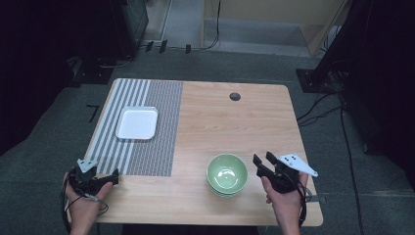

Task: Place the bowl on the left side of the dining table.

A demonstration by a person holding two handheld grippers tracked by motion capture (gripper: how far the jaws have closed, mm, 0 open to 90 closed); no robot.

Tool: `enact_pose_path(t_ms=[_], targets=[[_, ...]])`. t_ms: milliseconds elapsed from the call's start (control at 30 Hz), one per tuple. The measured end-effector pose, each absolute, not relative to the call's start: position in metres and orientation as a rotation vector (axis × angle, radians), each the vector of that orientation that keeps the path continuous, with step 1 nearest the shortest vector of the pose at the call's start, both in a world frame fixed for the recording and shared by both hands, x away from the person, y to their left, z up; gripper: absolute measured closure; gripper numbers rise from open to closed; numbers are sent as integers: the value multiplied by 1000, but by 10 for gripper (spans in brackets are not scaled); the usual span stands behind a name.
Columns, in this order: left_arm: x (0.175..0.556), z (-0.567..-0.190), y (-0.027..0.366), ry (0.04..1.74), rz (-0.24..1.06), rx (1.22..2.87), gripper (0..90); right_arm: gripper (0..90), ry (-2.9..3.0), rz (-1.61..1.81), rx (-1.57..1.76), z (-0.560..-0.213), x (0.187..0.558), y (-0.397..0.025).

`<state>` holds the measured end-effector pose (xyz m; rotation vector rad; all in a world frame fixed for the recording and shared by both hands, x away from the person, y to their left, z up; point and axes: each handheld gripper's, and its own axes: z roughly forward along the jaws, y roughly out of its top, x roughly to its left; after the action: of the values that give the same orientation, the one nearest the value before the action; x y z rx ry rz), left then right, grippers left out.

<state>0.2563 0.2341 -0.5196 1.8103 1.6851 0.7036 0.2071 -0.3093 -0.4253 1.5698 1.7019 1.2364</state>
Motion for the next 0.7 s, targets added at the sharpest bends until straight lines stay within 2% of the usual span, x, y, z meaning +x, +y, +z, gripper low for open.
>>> enact_pose_path(t_ms=[100, 367, 700], targets=[[256, -520, 234, 1686, 704, 1809, 0, 496, 1730, 1236, 1568, -426, 209, -302], [256, -520, 234, 1686, 703, 1809, 0, 656, 1850, 1275, 1615, -429, 212, -293], [253, -506, 230, 1677, 708, 1750, 0, 661, 1935, 1189, 1619, -430, 211, -279]])
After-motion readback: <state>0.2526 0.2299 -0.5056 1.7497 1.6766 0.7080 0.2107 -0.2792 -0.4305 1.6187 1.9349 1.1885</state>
